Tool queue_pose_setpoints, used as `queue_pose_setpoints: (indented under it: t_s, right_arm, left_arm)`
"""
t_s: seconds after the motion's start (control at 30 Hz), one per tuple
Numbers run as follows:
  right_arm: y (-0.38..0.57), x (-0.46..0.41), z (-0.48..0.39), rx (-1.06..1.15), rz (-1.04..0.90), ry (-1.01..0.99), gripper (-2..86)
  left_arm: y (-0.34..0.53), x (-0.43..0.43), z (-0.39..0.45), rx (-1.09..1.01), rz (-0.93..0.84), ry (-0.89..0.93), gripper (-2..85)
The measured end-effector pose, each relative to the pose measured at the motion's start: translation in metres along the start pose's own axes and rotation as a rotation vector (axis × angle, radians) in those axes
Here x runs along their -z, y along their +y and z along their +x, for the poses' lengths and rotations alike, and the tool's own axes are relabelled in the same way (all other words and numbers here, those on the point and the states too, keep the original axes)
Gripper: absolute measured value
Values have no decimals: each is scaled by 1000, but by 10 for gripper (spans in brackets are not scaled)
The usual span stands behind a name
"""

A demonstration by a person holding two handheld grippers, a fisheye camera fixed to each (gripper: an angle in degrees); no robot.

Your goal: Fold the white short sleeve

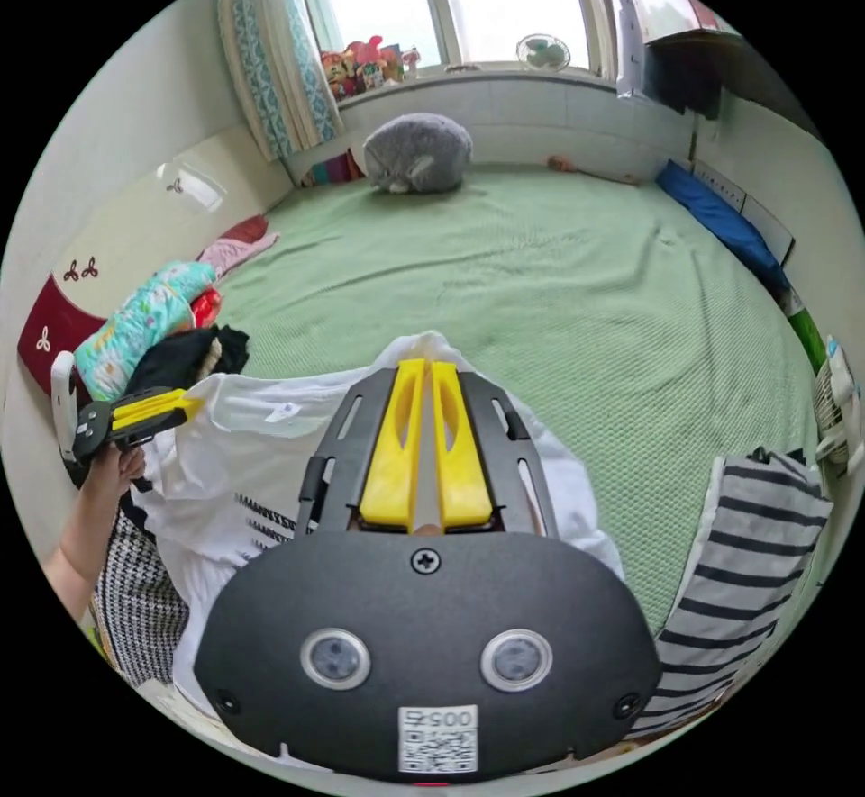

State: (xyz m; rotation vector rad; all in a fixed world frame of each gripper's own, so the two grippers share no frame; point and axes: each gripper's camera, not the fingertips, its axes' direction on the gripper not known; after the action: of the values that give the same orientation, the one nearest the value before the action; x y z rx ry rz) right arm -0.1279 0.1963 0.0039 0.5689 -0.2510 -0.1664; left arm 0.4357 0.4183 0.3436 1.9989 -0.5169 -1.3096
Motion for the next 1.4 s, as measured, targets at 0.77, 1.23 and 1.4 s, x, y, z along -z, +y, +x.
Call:
queue_pose_setpoints:
  t_s: [0.77,1.23,1.4]
  right_arm:
    - [161,54,-11,76,-217,170,16]
    - [321,76,-59,-23,-313,375,2]
    - [329,76,-58,-50,-317,383,15]
  left_arm:
    - [112,41,60,-9,-96,71,39]
    - [258,39,108,176,-262,-39,21]
    - [280,47,124,118,-209,-148,11]
